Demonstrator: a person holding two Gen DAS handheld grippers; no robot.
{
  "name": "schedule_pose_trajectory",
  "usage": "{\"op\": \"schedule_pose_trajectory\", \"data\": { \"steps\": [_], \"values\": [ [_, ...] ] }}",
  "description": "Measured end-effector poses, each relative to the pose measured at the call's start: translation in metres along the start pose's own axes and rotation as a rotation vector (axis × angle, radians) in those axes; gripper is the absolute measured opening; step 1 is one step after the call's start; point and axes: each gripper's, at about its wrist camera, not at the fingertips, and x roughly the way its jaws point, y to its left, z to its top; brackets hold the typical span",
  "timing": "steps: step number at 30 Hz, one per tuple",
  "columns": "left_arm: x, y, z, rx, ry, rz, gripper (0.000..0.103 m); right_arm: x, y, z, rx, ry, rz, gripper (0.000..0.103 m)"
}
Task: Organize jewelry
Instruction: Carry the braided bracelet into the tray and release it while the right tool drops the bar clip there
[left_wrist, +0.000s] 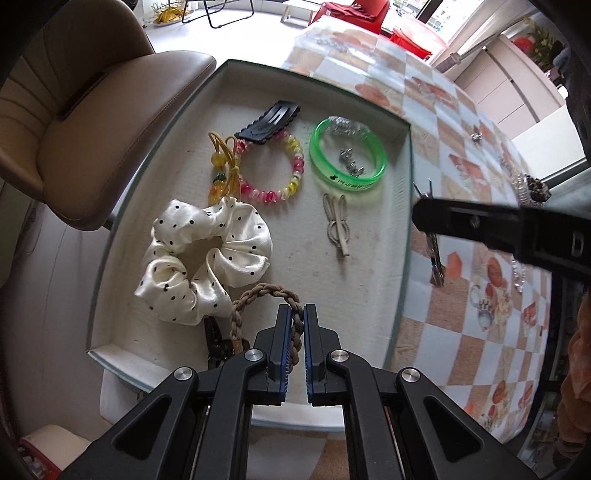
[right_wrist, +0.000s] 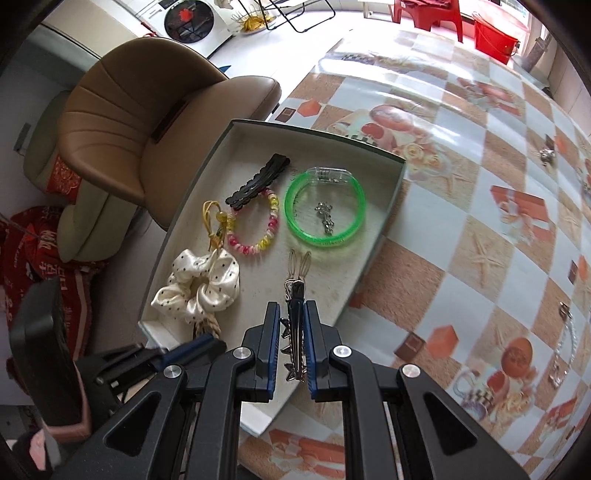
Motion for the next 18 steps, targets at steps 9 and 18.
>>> {"op": "schedule_pose_trajectory", "data": {
  "steps": [9,18],
  "values": [
    [0.023,-0.001,0.003,0.006,0.008,0.050,0.009,0.036,-0.004,0.019,0.011,0.049,-0.010,0.013],
    [0.034,-0.004,0.003,0.012,0.004,0.080,0.009,0.068,-0.010,0.026,0.035,0.085,-0.032,0.013]
  ]
}}
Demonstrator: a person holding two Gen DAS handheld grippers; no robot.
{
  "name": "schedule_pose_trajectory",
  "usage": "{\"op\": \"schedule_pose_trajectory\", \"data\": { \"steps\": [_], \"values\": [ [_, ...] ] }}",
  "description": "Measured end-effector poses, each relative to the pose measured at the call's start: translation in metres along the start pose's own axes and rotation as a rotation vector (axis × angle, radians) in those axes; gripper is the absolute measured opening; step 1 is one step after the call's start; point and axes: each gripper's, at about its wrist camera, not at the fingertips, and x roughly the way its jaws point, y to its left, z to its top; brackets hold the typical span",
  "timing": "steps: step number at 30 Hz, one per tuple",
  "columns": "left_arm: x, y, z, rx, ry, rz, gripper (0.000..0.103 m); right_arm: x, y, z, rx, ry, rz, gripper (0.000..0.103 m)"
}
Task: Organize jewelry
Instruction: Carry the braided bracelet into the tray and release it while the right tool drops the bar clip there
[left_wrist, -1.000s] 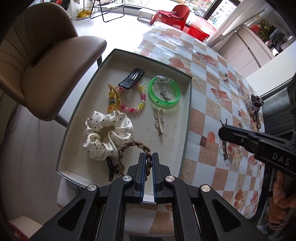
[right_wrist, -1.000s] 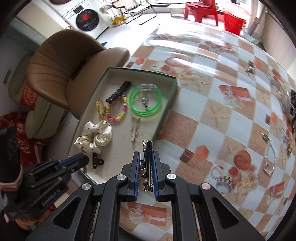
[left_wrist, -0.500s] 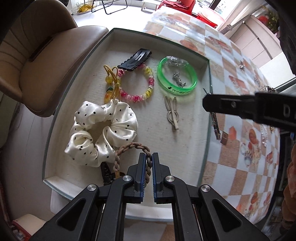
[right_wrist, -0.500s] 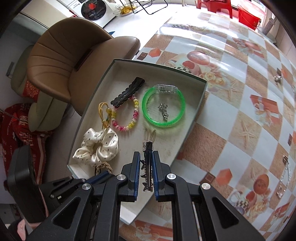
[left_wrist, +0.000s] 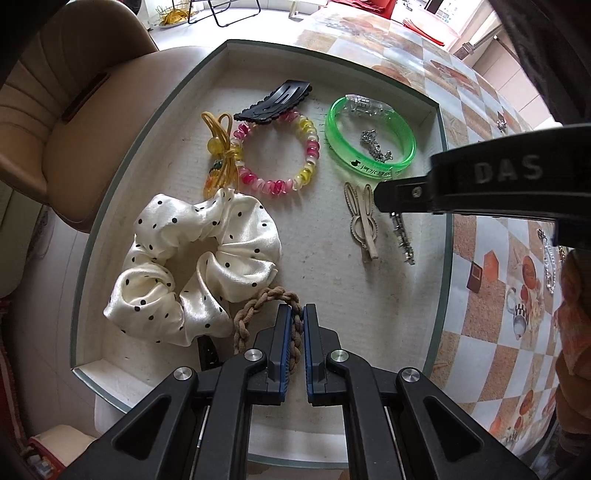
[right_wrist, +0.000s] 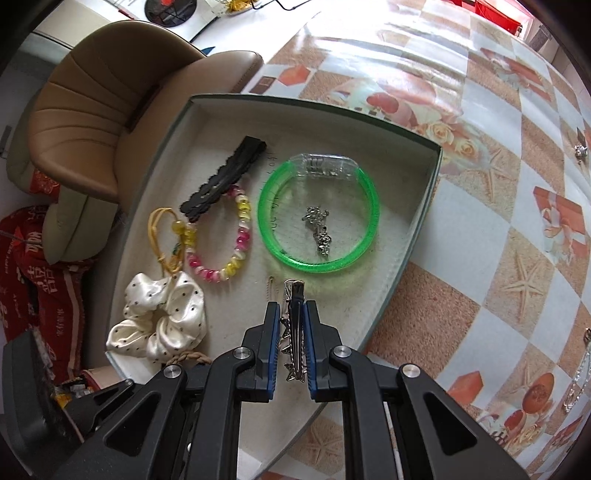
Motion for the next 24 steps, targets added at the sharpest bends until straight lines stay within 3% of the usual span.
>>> {"op": "schedule_pose_trajectory", "data": {
  "steps": [16,18,20,22,24],
  "values": [
    [-0.001,-0.012,0.001,0.041,-0.012,0.042,0.010,0.009,0.006,0.000,0.009,0.023,-0.005,0.015],
    [-0.003,-0.015,0.001,0.045,-0.011,0.046,0.010,0.008,0.006,0.004,0.008,0.020,0.005,0.019],
    [-0.005,-0.017,0.000,0.049,-0.012,0.050,0.010,0.004,0.006,0.006,0.010,0.009,0.009,0.036],
    [-0.008,-0.019,0.000,0.053,-0.014,0.051,0.010,-0.003,0.007,0.007,0.011,-0.008,0.011,0.045],
    [-0.011,-0.021,-0.001,0.059,-0.018,0.054,0.010,-0.012,0.009,0.009,0.020,-0.023,0.026,0.045]
  ]
}}
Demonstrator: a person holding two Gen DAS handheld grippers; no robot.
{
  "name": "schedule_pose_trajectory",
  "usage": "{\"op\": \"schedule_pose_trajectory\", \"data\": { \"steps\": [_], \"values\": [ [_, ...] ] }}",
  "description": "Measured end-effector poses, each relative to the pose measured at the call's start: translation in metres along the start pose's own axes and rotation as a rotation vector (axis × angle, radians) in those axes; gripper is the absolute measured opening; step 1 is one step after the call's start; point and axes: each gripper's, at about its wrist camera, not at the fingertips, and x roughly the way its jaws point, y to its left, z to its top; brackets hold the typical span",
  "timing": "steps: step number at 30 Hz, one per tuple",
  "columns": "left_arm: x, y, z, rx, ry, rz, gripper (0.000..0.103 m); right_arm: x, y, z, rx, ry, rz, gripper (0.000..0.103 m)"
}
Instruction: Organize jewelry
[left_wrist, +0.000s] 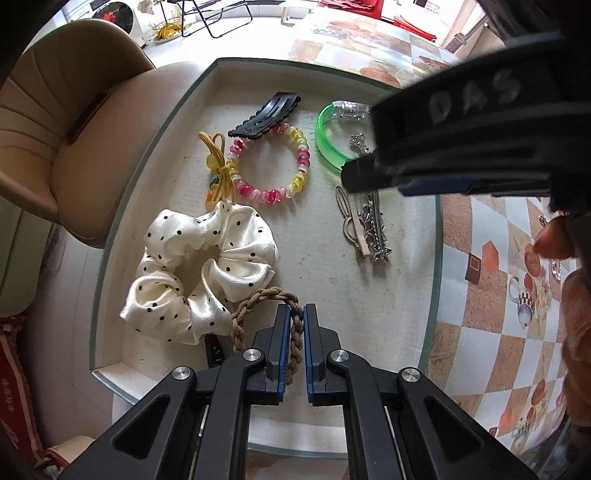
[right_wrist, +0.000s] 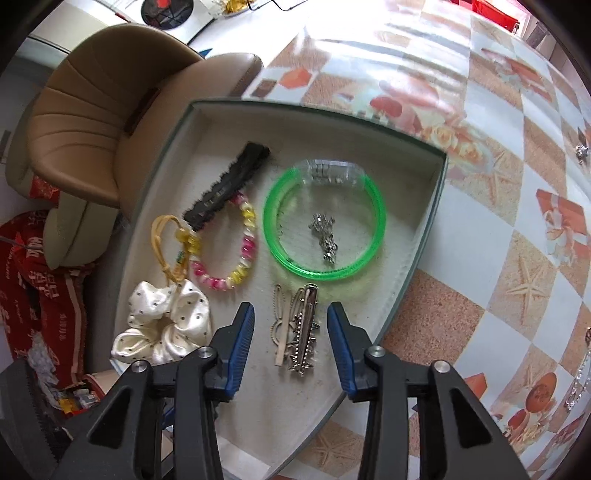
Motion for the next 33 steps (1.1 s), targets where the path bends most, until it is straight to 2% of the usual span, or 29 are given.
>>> {"op": "schedule_pose_trajectory", "data": {
  "steps": [9,11,20,28,29,30,31,33],
  "values": [
    [-0.022,-0.003,-0.002,0.006,-0.012,0.014,0.010,-0.046,-0.010,-0.014,0.047,-0.069,0.007,0.051],
    [-0.025,-0.002,-0.002,0.008,-0.012,0.017,0.010,-0.052,-0.015,-0.025,0.057,-0.066,0.009,0.057],
    [-0.026,0.000,-0.003,0.004,0.005,0.009,0.010,-0.075,-0.034,-0.060,0.107,-0.060,-0.011,0.058],
    [-0.029,0.004,0.002,-0.016,-0.004,0.005,0.011,-0.084,-0.041,-0.069,0.125,-0.068,-0.015,0.058],
    [-0.030,0.004,0.002,-0.017,-0.006,0.005,0.032,-0.084,-0.042,-0.069,0.128,-0.068,-0.014,0.058],
    [-0.031,0.005,0.003,-0.021,-0.008,0.008,0.062,-0.084,-0.042,-0.070,0.130,-0.067,-0.013,0.058],
    [-0.034,0.006,0.003,-0.029,-0.015,0.028,0.103,-0.085,-0.042,-0.070,0.131,-0.067,-0.012,0.058],
    [-0.042,0.006,0.004,-0.022,-0.052,0.047,0.103,-0.084,-0.042,-0.071,0.132,-0.064,-0.011,0.058]
  ]
}}
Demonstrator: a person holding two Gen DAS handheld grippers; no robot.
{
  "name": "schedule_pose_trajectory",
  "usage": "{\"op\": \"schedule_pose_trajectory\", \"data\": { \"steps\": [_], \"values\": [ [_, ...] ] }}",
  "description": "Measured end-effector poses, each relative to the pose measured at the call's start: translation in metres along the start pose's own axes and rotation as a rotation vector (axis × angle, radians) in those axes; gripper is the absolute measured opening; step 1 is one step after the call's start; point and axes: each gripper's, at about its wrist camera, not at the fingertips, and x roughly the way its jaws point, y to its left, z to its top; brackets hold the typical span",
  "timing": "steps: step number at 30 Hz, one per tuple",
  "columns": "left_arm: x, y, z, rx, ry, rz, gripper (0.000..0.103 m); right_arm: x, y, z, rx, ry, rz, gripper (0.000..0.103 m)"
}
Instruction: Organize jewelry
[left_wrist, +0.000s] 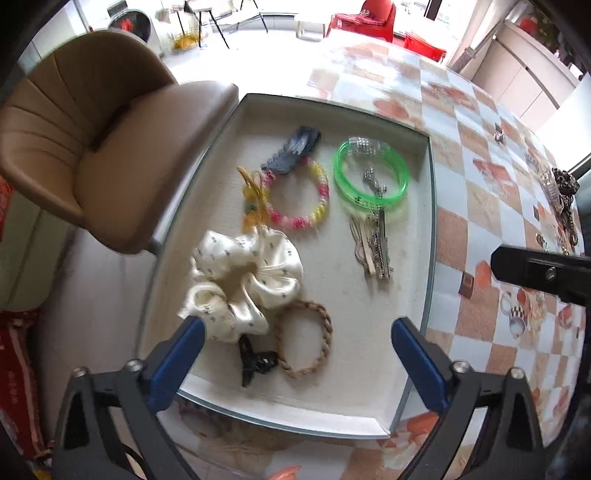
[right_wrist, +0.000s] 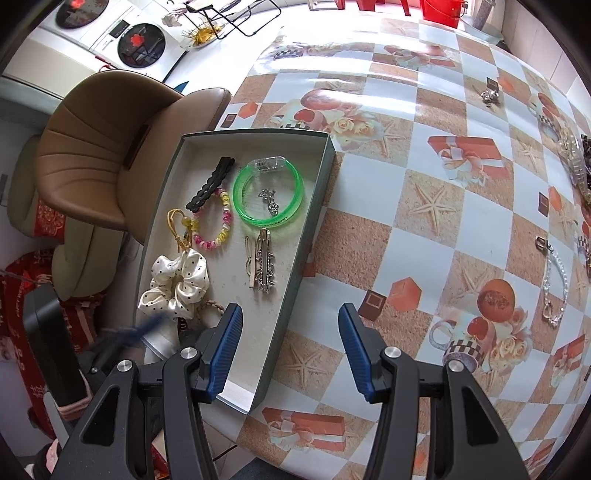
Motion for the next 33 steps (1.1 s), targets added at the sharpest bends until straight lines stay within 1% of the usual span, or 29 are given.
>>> {"op": "schedule_pose_trajectory", "data": {
  "steps": [4,9,10,11,13,15,17,20,22,25,28,33],
  "values": [
    [-0.003,0.000,0.003,-0.001,0.008,0.003,0.103,0.000,0.001,-0.001,-0.001,0.001,-0.001,0.058],
    [-0.012,0.003,-0.002,-0.009,-0.002,0.016,0.103,-0.006,0.005,-0.003,-0.014,-0.002,-0.014,0.059],
    [-0.014,0.003,-0.004,-0.011,-0.002,0.019,0.103,-0.008,0.007,-0.004,-0.017,-0.003,-0.015,0.064],
    [-0.016,0.004,-0.006,-0.012,0.000,0.020,0.103,-0.011,0.010,-0.005,-0.023,-0.006,-0.019,0.076],
    [-0.021,0.006,-0.007,-0.012,0.004,0.027,0.103,-0.017,0.016,-0.007,-0.038,-0.017,-0.024,0.083],
    [-0.030,0.010,-0.008,-0.015,0.001,0.038,0.103,-0.022,0.023,-0.009,-0.056,-0.019,-0.043,0.083],
    [-0.041,0.013,-0.009,-0.016,-0.005,0.052,0.103,-0.028,0.031,-0.012,-0.078,-0.025,-0.064,0.086],
    [-0.059,0.017,-0.009,-0.020,-0.019,0.061,0.103,-0.039,0.045,-0.016,-0.121,-0.043,-0.112,0.087],
    [-0.073,0.021,-0.010,-0.030,-0.031,0.049,0.103,-0.048,0.051,-0.018,-0.140,-0.068,-0.136,0.087],
    [-0.091,0.025,-0.010,-0.052,-0.044,0.040,0.103,-0.064,0.059,-0.021,-0.158,-0.114,-0.152,0.088],
    [-0.106,0.028,-0.012,-0.070,-0.052,0.037,0.103,-0.077,0.068,-0.022,-0.173,-0.126,-0.176,0.088],
    [-0.127,0.031,-0.015,-0.084,-0.059,0.049,0.103,-0.096,0.081,-0.024,-0.177,-0.120,-0.165,0.088]
  ]
}}
